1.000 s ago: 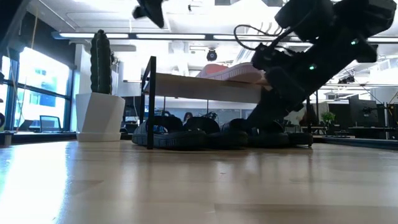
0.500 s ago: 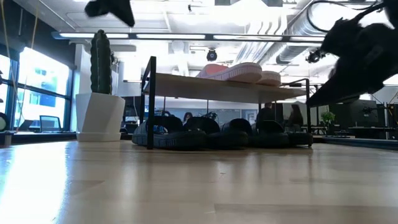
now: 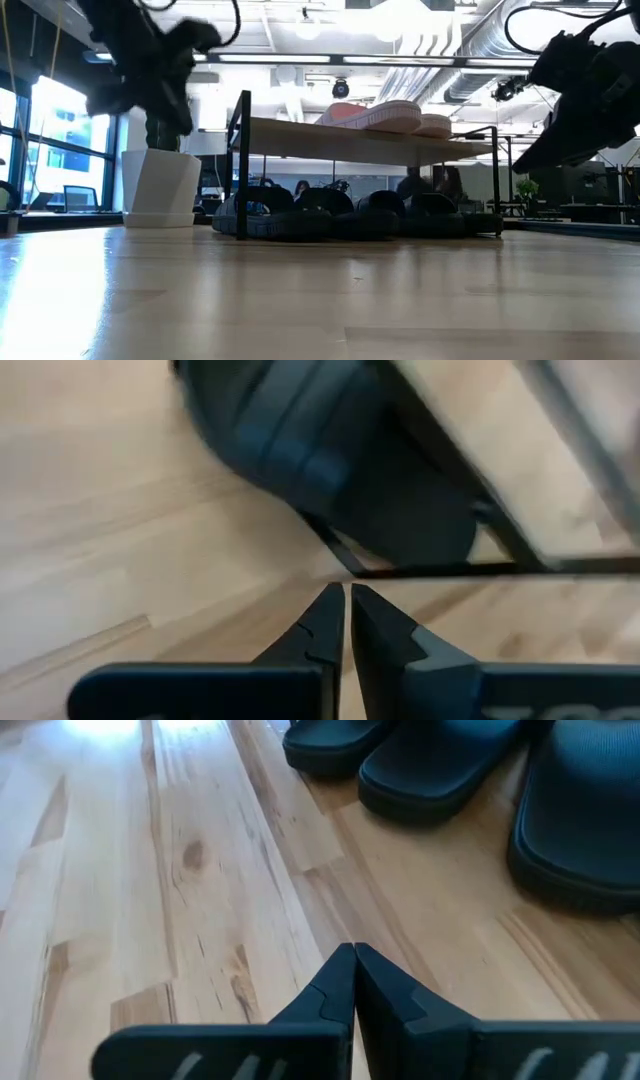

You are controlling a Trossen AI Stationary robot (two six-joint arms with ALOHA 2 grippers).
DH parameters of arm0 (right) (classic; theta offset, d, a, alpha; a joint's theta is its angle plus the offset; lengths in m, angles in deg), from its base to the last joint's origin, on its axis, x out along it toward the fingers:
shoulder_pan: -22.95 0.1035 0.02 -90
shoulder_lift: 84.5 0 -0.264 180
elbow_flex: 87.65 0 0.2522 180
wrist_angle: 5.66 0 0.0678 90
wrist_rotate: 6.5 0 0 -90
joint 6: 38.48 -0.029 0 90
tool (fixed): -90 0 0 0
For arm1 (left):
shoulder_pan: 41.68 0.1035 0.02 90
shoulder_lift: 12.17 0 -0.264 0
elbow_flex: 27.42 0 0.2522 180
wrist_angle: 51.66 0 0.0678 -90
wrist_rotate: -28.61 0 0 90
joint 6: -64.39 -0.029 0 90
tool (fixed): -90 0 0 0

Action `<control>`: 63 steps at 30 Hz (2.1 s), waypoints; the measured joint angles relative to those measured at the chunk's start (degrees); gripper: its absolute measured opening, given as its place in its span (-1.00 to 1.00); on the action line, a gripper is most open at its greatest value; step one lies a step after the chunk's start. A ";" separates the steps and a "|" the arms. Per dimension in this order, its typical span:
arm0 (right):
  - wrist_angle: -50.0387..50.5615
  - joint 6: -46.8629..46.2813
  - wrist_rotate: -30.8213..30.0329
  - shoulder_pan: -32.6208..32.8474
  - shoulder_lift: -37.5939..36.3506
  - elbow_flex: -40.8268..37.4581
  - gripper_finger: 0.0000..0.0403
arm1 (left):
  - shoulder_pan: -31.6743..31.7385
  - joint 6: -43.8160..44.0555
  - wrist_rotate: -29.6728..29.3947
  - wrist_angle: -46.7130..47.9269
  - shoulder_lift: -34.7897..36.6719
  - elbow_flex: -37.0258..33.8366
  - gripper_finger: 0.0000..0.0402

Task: Pick and place slides into the shelf
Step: Adjust the black slides under the shelf

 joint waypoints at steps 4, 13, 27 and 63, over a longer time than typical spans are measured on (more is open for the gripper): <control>0.86 -1.25 0.02 0.00 -0.25 -0.01 -1.00 | 0.15 6.36 -2.41 -4.86 -1.41 -3.83 -0.94; 1.65 -1.93 0.49 0.00 -0.15 -0.02 -1.00 | 0.17 -2.70 -10.70 -14.36 -4.33 -11.13 -0.94; 1.67 -0.86 0.01 0.00 -0.15 -0.02 -1.00 | 0.20 -23.44 -13.37 -33.41 -4.33 -25.97 -0.94; 1.99 -1.78 -3.39 -1.70 -0.15 0.00 -1.00 | 17.18 -52.87 1.32 -62.86 -19.99 -27.98 -1.00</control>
